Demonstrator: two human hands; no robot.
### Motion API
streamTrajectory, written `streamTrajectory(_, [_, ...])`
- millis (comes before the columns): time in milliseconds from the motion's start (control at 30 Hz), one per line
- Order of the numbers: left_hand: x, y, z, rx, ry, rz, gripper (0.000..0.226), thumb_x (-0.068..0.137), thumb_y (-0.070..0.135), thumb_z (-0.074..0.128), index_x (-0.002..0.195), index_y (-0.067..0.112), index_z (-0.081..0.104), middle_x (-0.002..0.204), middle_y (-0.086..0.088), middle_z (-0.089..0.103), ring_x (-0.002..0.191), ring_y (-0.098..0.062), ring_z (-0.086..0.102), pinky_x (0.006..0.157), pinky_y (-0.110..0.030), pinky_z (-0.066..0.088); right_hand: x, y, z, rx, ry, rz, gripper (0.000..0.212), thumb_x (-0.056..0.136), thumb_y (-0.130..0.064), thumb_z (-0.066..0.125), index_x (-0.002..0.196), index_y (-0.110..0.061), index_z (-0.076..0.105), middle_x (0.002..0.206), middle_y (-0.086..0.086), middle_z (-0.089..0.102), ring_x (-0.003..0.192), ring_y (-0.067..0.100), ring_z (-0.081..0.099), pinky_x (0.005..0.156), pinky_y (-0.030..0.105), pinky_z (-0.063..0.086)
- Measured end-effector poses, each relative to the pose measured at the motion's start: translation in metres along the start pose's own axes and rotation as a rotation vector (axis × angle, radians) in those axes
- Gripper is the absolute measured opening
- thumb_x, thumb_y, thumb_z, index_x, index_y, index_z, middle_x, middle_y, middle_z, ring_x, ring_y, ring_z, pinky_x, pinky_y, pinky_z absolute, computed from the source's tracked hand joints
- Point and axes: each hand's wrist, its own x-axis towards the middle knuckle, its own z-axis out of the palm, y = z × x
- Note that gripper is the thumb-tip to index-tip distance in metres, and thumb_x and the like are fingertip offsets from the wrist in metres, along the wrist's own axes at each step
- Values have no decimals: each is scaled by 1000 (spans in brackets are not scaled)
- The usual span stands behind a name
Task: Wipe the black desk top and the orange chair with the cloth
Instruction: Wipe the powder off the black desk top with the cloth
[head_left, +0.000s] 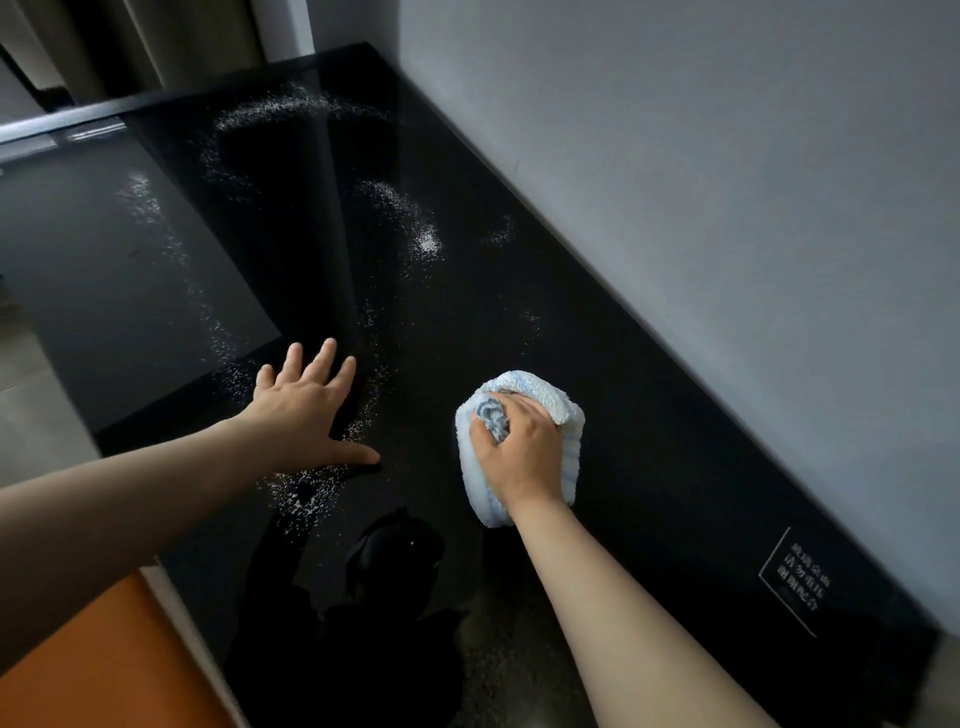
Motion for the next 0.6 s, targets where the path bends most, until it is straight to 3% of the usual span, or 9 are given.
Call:
streamTrajectory(233, [-5, -25, 9, -26, -31, 9, 114, 70, 83, 46, 155, 23, 0, 160, 3, -20, 148, -30, -12, 118, -53, 7, -17, -11, 9, 5, -22, -14, 61, 78, -48, 39, 112, -8, 69, 113, 5, 70, 112, 19, 60, 103, 32, 42])
streamTrajectory(400, [-5, -26, 13, 6, 11, 26, 112, 72, 81, 48, 155, 23, 1, 160, 2, -18, 148, -31, -10, 117, -53, 12, -26, -16, 14, 2, -30, -10, 51, 80, -41, 47, 113, -8, 69, 113, 5, 69, 112, 19, 60, 103, 33, 42])
streamTrajectory(600, [-5, -27, 19, 23, 39, 32, 113, 71, 84, 46, 155, 23, -1, 160, 2, -17, 148, -31, -10, 117, -54, 12, -39, -21, 23, 8, -5, -46, 53, 79, -44, 44, 109, -10, 70, 110, 4, 70, 109, 19, 61, 100, 39, 48])
